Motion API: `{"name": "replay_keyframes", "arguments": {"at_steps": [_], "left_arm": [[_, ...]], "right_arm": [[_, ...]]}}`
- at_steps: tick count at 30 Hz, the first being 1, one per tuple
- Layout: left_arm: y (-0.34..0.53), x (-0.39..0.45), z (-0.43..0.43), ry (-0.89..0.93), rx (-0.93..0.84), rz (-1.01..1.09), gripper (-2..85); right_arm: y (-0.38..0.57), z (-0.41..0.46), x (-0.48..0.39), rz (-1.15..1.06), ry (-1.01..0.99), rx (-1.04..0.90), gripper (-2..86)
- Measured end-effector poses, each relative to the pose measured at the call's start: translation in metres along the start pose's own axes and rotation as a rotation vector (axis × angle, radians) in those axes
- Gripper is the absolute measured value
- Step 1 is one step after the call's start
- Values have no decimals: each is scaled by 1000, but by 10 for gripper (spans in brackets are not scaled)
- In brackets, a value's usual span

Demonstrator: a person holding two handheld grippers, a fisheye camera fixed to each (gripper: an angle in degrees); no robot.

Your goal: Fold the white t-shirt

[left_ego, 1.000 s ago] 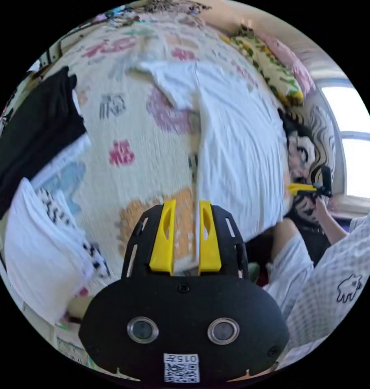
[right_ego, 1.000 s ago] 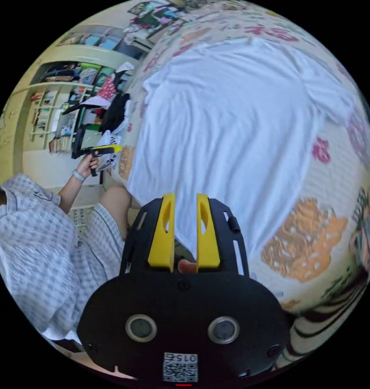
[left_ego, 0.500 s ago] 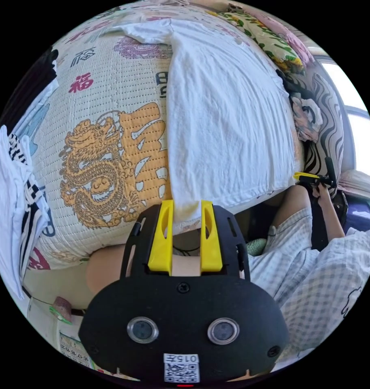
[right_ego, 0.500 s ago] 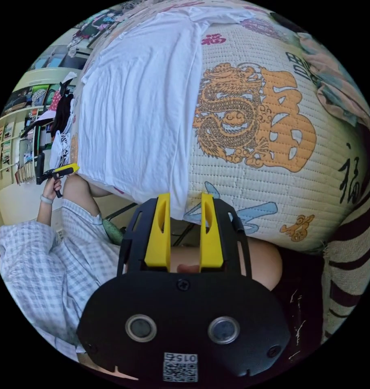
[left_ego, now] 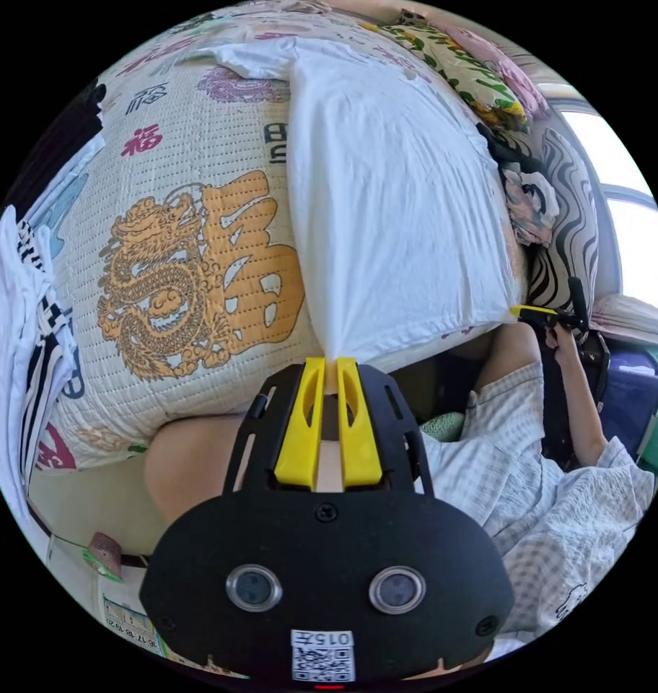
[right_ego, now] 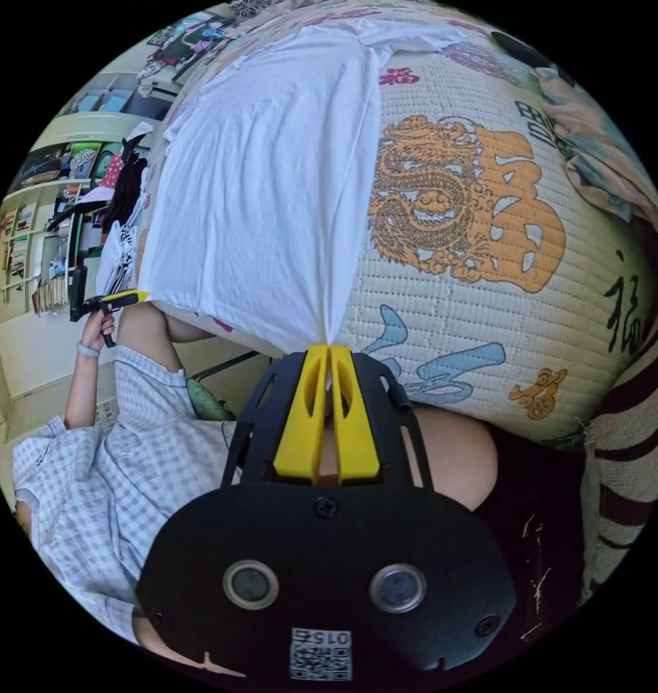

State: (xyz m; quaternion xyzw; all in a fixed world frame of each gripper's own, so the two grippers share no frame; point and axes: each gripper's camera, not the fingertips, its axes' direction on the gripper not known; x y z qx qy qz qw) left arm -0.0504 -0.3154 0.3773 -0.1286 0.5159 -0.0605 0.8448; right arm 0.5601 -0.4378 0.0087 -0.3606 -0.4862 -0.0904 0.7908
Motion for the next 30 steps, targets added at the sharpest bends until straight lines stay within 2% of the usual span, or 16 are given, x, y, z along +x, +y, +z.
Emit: {"name": "replay_keyframes", "arguments": {"at_steps": [8,13,17,23,27,30], "left_arm": [[-11,21,31,-59,-42,-15,6],[-20,32,57,-143,-126,-26,14],[-17,41,53,-145,-43,-46,17],[-44,77,39,-112,101,-2,20],[-85,125,40,-89,182,93,20],[-121,165,47,-104,206,176,21]], "right_arm": [[10,-12,-4,19,-4,-46,15],[15,-43,-12,21,87,-48,50],[6,-90,-17,21,89,-11,51],[-51,-230,-84,-61,79,75,69],[-78,-294,-149,-116,261,23,90],[-88,-326,-189,-201,412,55,93]]}}
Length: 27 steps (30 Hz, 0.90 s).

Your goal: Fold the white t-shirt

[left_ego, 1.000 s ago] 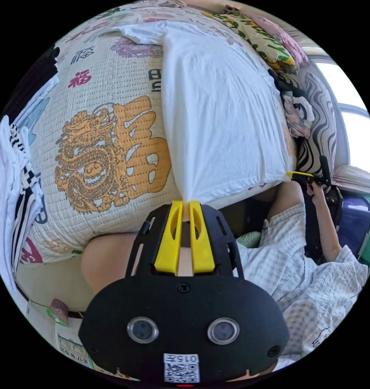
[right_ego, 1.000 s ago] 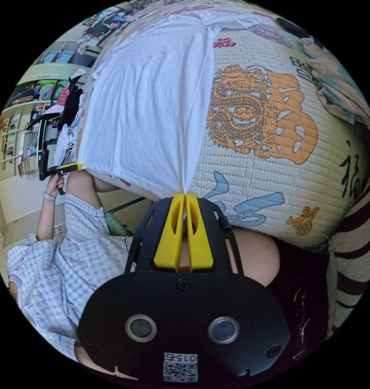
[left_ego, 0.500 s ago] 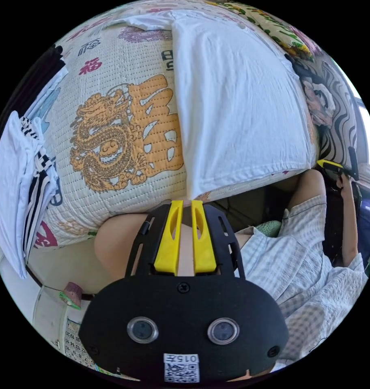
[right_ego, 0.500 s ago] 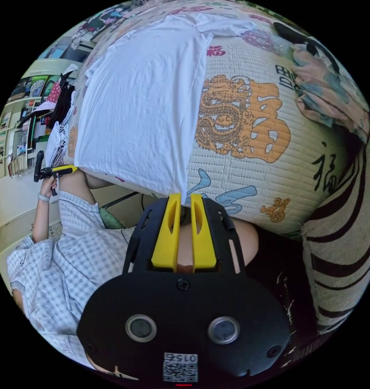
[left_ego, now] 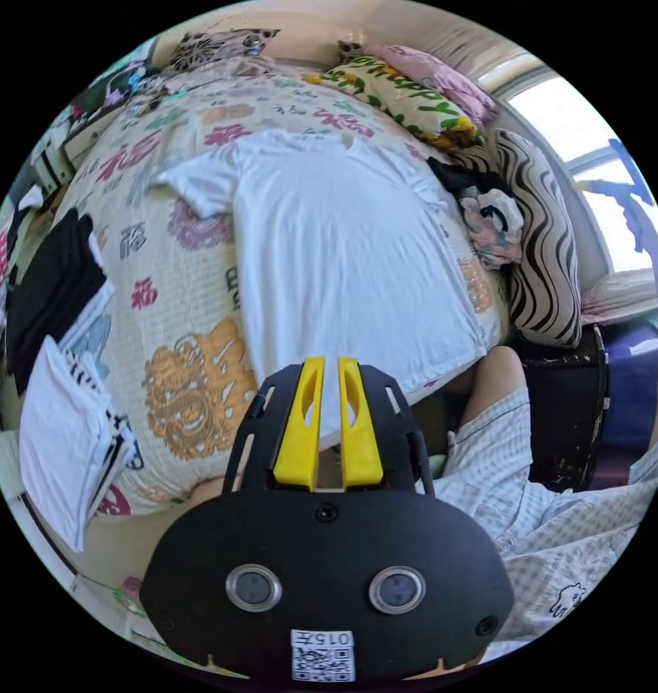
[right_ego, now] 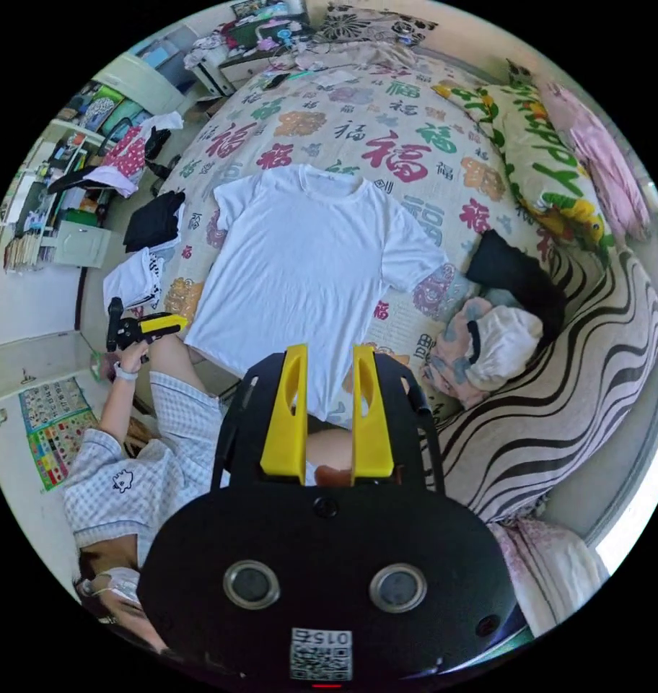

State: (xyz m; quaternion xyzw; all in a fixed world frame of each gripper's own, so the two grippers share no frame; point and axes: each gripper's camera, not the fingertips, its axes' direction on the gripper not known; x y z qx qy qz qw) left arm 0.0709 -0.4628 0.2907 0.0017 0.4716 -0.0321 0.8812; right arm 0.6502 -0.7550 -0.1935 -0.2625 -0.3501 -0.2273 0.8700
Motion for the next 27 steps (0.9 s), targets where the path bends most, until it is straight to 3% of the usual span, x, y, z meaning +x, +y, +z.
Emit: {"name": "replay_keyframes", "arguments": {"at_steps": [5,9,16,21,27], "left_arm": [[-85,52,26,-18,28,150,30],[-184,94,65,-36,31,293,45],[-368,172,163,-60,-20,490,65],[-471,255,244,-103,-53,593,78],[-526,288,318,-54,-141,577,79]], "right_arm": [[-20,-12,11,-93,146,80,91],[-33,34,77,-102,-57,193,91],[-16,182,217,243,-375,487,87],[-21,223,244,349,-463,482,88],[-35,247,260,430,-549,454,86]]}}
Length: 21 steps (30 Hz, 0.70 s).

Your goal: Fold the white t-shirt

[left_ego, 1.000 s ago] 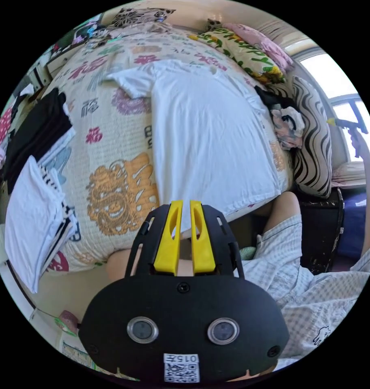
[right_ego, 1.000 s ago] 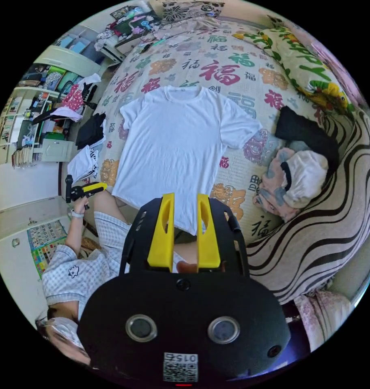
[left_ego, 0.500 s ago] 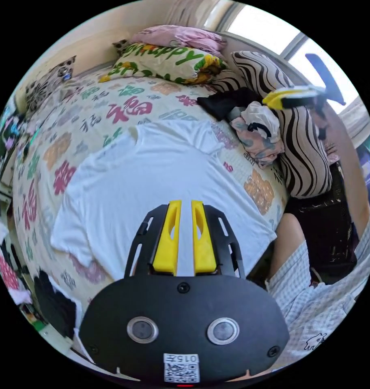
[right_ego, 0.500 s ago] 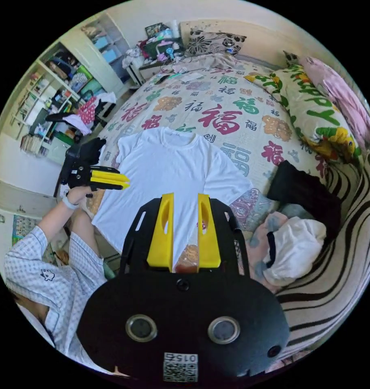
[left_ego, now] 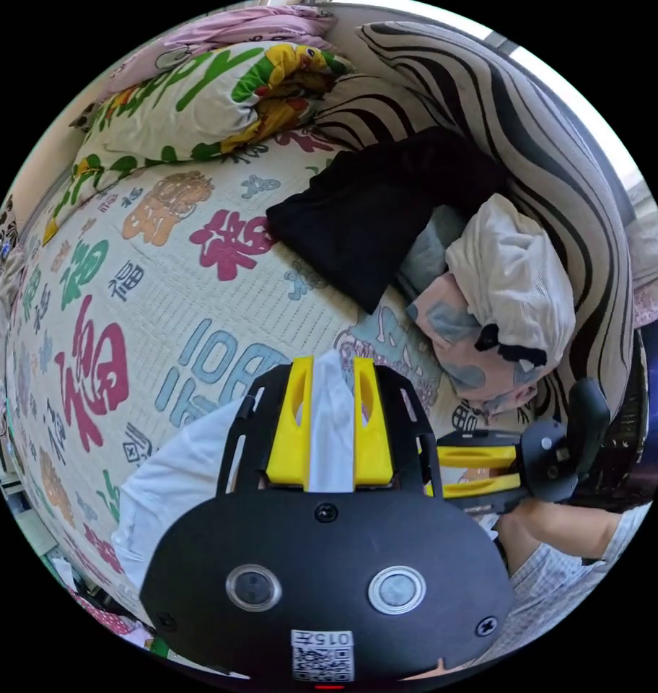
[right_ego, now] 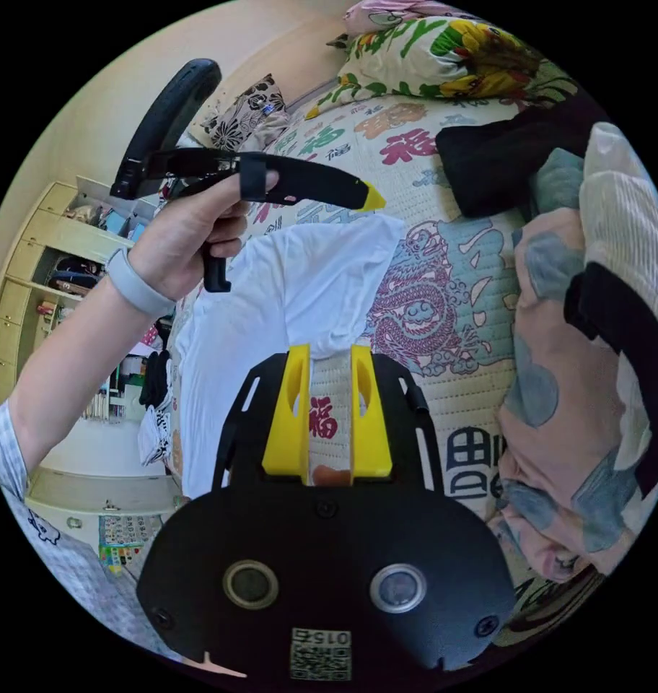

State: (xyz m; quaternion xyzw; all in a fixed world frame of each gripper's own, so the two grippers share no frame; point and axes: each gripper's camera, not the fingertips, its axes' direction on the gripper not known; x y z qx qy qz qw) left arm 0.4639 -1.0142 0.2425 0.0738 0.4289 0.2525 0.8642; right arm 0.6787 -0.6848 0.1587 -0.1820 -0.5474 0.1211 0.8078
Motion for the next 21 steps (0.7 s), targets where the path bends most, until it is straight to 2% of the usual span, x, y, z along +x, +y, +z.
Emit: {"name": "replay_keyframes", "arguments": {"at_steps": [5,8,11,17,21], "left_arm": [[-19,-16,38,-26,-98,28,33],[-14,-35,37,26,-56,22,11],[6,-65,15,100,59,-10,4],[119,-157,-63,214,378,-136,-3],[225,-224,-70,220,418,-307,-5]], "right_arm": [[-15,18,18,78,-71,5,71],[-27,24,23,94,-107,21,26],[-33,26,20,76,-84,22,12],[-45,21,-22,-95,-68,91,5],[-60,57,-71,-268,-77,-2,7]]}}
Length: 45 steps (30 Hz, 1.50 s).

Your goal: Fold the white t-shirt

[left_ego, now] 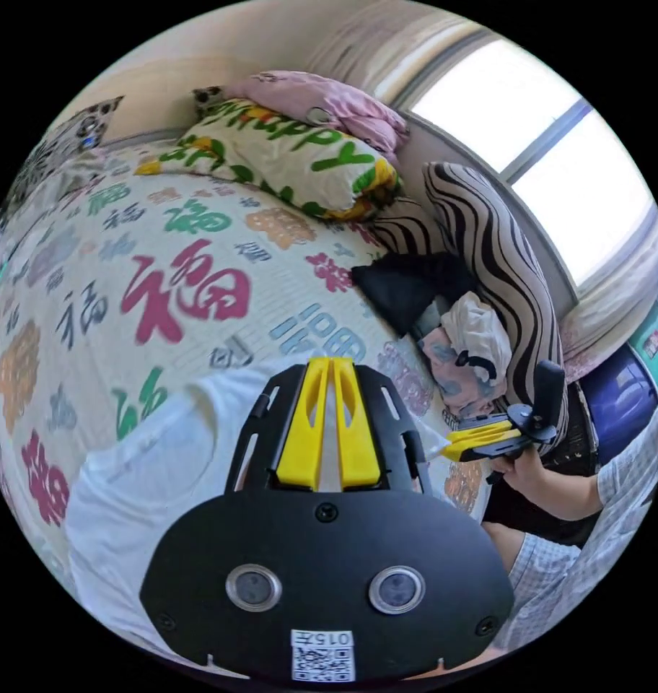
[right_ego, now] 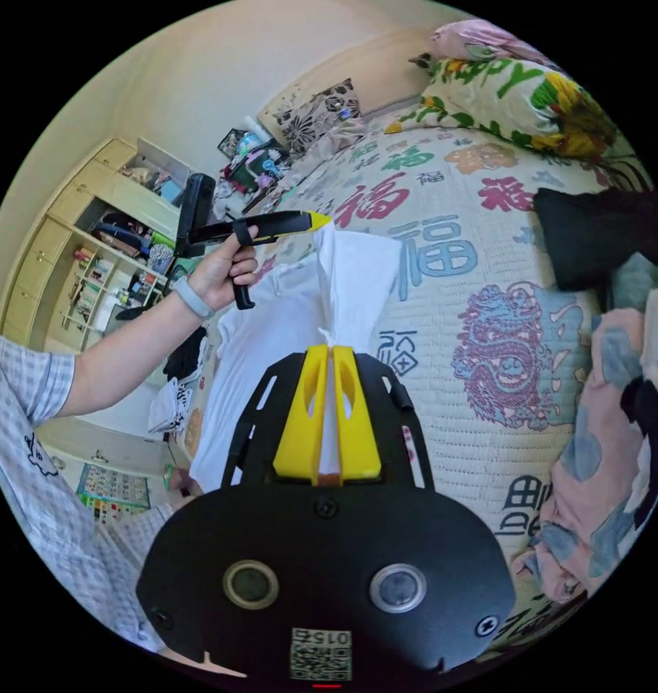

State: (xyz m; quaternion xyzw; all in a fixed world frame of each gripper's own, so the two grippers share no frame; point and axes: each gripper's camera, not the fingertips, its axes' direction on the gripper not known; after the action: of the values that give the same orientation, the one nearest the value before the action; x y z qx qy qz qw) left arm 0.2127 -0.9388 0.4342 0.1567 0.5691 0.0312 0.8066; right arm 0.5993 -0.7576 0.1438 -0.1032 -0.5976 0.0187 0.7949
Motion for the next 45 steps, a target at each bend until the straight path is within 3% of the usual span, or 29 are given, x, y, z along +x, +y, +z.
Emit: {"name": "replay_keyframes", "arguments": {"at_steps": [5,9,15,20,26,29,36,41,45], "left_arm": [[78,-81,-27,-61,-1,-220,-4],[121,-115,-64,15,91,-336,10],[121,-99,-75,108,53,-191,31],[134,-120,-72,27,-28,-226,8],[168,-145,-143,68,94,-275,0],[222,-163,-208,81,249,-419,17],[399,-219,-359,-277,444,-924,61],[438,-259,-382,-104,476,-972,76],[436,-275,-381,-39,449,-940,73]], "right_arm": [[-13,76,-17,-44,-7,-187,20],[-18,103,-25,-56,-71,-244,44],[-50,122,-38,-98,4,-193,42],[-57,187,-25,-51,105,-385,2],[-63,188,-31,47,59,-391,-2],[-79,191,-56,14,54,-392,3],[-186,289,-170,-242,-55,-447,61],[-256,408,-254,-362,-122,-534,83],[-290,502,-311,-448,-16,-639,104]]}}
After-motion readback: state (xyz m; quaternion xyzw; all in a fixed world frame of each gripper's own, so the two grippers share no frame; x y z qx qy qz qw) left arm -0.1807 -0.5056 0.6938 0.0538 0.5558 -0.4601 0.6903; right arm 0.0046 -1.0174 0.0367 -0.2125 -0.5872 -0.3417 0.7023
